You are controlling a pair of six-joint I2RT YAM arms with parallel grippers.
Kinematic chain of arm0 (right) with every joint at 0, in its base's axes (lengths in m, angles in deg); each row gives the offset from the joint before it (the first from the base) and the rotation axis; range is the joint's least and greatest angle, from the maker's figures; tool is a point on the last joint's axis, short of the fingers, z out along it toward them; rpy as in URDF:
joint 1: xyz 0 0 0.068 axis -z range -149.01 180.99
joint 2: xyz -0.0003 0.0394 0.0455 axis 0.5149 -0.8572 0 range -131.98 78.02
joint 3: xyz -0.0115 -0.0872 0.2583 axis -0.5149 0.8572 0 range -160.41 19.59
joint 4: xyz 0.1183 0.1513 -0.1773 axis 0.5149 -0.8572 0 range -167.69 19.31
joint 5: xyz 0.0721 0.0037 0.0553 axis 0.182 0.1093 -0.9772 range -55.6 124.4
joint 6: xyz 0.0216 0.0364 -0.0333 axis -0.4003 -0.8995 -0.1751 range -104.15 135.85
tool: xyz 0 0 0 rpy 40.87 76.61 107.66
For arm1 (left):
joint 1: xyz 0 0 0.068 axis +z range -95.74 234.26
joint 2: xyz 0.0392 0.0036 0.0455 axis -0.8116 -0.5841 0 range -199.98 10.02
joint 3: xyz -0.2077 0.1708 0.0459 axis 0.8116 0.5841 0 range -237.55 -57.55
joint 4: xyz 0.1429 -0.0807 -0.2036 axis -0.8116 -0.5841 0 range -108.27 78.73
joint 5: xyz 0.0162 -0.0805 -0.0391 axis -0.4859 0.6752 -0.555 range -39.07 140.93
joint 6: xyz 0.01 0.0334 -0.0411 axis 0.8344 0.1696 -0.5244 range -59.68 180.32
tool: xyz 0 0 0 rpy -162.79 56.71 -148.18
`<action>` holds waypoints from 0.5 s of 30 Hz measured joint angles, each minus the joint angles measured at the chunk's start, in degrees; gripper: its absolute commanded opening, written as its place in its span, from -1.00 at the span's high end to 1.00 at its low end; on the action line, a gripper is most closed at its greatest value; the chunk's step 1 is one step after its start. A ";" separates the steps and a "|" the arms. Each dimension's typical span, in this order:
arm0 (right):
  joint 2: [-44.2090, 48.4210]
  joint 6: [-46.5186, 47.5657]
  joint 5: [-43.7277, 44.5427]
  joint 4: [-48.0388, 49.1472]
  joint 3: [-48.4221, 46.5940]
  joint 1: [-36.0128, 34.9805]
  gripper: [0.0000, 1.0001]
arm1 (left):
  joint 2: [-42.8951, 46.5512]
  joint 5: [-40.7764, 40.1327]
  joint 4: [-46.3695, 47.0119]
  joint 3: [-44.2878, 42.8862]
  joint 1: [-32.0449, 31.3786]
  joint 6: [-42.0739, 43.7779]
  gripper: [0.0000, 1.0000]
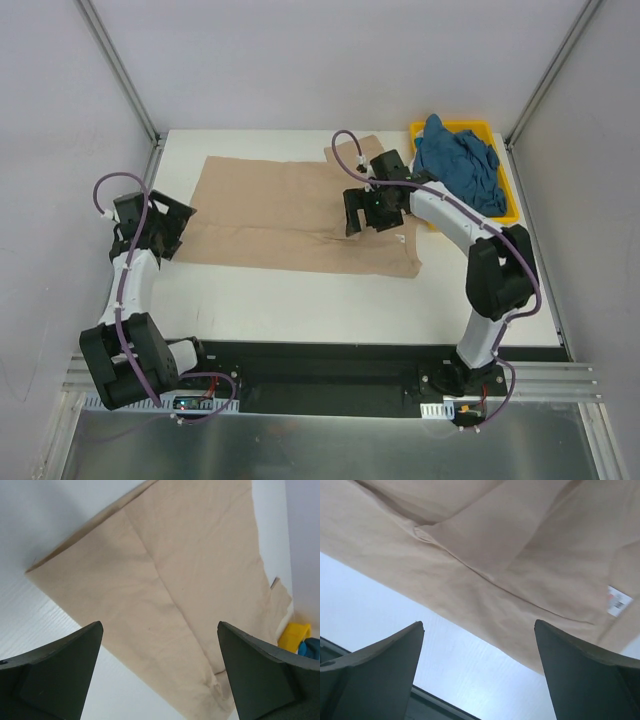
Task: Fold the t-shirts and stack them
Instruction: Fold the flattened tshirt in 1/3 of the way
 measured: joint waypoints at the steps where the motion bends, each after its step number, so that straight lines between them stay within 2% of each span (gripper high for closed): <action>1: -0.74 -0.59 -1.29 1.01 0.04 -0.42 -0.93 | 0.44 0.31 -0.37 1.20 0.00 0.28 -0.99; 7: -6.58 -2.78 -5.35 4.20 -0.48 -2.89 -0.93 | 2.78 1.14 -1.97 4.50 0.00 1.20 -0.99; 15: -11.61 -5.77 -5.16 4.42 -2.14 -3.56 -0.93 | 3.93 1.09 -2.58 4.61 0.00 1.40 -0.99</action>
